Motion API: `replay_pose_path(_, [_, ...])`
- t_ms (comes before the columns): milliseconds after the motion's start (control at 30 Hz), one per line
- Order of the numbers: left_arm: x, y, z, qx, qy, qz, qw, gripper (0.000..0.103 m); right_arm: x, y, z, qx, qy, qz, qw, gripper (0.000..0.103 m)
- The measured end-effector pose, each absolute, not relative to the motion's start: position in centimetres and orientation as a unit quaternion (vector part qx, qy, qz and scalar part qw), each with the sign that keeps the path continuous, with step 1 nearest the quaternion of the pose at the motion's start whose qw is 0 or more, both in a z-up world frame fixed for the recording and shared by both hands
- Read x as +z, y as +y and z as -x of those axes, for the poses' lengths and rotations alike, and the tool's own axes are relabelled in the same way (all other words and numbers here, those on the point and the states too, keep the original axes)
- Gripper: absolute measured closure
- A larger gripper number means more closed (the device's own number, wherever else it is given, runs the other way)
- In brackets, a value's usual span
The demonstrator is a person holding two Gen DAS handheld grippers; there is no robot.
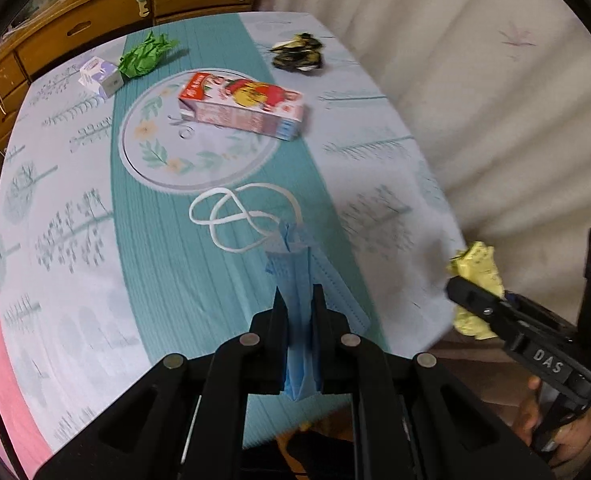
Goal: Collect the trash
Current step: 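Grasp the blue face mask with the left tool while the right tool grasps the yellow crumpled paper, then carry mask and paper over the bin and open both tools to drop them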
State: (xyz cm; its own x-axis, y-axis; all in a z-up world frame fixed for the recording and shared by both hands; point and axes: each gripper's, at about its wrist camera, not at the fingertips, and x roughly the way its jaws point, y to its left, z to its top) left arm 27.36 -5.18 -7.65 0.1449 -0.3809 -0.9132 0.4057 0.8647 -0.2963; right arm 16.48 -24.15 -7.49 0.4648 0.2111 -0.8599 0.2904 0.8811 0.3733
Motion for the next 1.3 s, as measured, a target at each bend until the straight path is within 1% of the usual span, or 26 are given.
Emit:
replay_pose_path(200, [-6.4,-5.4,-20.6,-0.265,0.587,0.012,0.765,0.096,-6.7,-23.6,-11.1,0.016,0.519,-0.21,0.828,0.067])
replay_pose_path(300, [-6.6,-5.5,-16.7,-0.262,0.584,0.029,0.767,0.096,-6.9,-23.4,-8.0,0.034,0.525,-0.195,0.828,0.067])
replay_pose_path(467, [-8.4,-4.7,-10.6,-0.252,0.604,0.065,0.753,0.096,-8.4,-23.0,-3.3,0.054,0.548,-0.179,0.815,0.067])
replay_pose_path(600, [-10.5,-3.7,-7.2,-0.249,0.629,0.086,0.731,0.096,-10.6,-22.9,-0.7,0.06,0.576,-0.199,0.79,0.067])
replay_pose_path(767, [-15.3,-2.6,-4.4,-0.244,0.67,0.105,0.693,0.096,-15.2,-21.6,1.2,0.053,0.614,-0.21,0.759,0.067])
replay_pose_path(933, [-22.5,-1.6,-3.8,-0.235,0.7,0.124,0.663,0.096,-21.4,-19.8,2.4,0.033,0.639,-0.214,0.738,0.067])
replay_pose_path(1000, [-25.2,-1.6,-4.1,-0.236,0.701,0.124,0.662,0.096,-24.2,-19.5,2.5,0.022,0.642,-0.215,0.735,0.067])
replay_pose_path(1167, [-33.0,-2.0,-4.9,-0.228,0.692,0.089,0.679,0.096,-33.2,-18.6,1.6,0.003,0.653,-0.213,0.727,0.067])
replay_pose_path(1300, [-38.3,-2.3,-5.5,-0.221,0.688,0.078,0.687,0.096,-38.8,-18.7,0.7,-0.018,0.656,-0.212,0.725,0.067])
